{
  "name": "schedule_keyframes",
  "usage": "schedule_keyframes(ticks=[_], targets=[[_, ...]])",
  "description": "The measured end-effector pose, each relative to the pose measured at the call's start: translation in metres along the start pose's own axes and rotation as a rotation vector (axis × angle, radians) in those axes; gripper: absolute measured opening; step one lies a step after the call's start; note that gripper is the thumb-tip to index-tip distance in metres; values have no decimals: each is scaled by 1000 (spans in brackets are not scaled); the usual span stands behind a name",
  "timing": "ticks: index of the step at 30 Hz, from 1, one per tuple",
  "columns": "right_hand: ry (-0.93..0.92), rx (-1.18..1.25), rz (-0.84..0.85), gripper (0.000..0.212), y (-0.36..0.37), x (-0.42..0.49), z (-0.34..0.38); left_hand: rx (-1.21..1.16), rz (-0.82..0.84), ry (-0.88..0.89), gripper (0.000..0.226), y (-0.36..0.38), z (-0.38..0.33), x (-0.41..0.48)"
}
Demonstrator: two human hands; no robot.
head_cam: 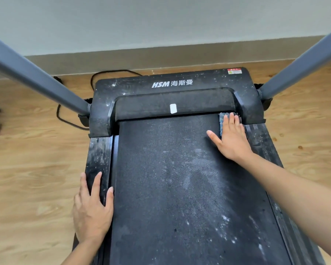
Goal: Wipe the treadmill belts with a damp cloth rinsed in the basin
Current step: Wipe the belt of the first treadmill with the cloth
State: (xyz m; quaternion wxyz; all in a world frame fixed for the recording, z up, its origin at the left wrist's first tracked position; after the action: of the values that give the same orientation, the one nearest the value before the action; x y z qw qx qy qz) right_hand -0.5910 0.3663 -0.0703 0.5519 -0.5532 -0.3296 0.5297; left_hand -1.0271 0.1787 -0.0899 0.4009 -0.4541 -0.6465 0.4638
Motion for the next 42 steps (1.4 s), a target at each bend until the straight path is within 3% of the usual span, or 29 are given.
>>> schedule_keyframes(ticks=[4,8,11,14,18,22,28,30,33,37,42], targets=[[59,19,62,121,-3,-13,31,-3,48,29,55,-6,-3,2],[-62,39,83,128,28,-58,118,25,105,46,65,-12,-2,3],[-274,26,126,124,57,-93,204,42,115,71,65,-10,-1,3],[-582,-64,174,106,78,-125,264,45,102,85,57,-4,2,5],[-803,-221,153,103,81,-134,248,20,84,83,58,-1,5,3],[-645,-167,116,106,61,-121,159,-19,64,93,57,1,9,1],[-55,-76,85,109,10,-95,-14,-27,-1,102,60,8,9,0],[40,-59,126,113,3,-94,-32,-25,-24,111,56,9,9,1],[136,15,130,125,11,-94,-3,8,-13,128,55,8,6,-1],[31,26,126,135,30,-98,55,9,-15,111,58,4,5,1],[-402,-62,192,125,55,-121,163,-22,39,71,56,0,6,2]])
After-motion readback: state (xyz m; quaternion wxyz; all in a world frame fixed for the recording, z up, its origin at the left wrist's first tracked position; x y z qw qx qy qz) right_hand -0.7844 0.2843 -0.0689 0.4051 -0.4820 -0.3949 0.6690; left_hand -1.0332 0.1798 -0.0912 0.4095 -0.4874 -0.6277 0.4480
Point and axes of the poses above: each hand's wrist, its own x-axis towards the middle knuckle, its own y-axis out of the palm, z = x × y, the point moved 1 cm from there along x, towards the middle knuckle, and after that the axes turned 8 degrees about y, right-handed, at the moved point
